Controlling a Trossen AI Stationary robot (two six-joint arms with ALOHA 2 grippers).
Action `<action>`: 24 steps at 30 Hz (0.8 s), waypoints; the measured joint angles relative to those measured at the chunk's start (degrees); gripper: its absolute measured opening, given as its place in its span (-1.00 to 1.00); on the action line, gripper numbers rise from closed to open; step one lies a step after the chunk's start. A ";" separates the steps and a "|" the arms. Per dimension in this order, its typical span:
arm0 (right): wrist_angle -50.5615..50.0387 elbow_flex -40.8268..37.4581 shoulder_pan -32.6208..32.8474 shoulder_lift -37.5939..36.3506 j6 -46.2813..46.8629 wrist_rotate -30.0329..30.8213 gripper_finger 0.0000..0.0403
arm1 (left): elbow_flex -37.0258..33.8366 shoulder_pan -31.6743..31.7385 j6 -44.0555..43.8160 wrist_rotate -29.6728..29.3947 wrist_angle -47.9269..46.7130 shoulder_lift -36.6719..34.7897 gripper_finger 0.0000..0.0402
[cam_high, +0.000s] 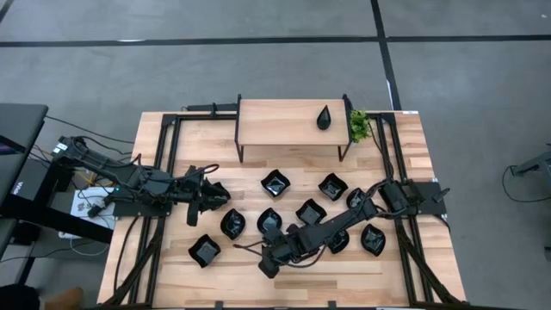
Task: Pick & Place Mini shaped plates
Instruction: Stack the drop-shaped plate on top of the other drop-shaped plates on the shelf
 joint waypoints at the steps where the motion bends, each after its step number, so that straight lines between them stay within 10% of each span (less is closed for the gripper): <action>1: -0.06 0.00 0.01 0.08 -0.02 -0.02 -0.53 | 0.00 0.00 -0.01 -0.01 0.00 -0.01 -0.28; 24: -0.01 0.00 0.04 0.13 -0.98 -0.08 -0.97 | 0.00 0.00 -0.03 0.01 0.24 0.01 -0.28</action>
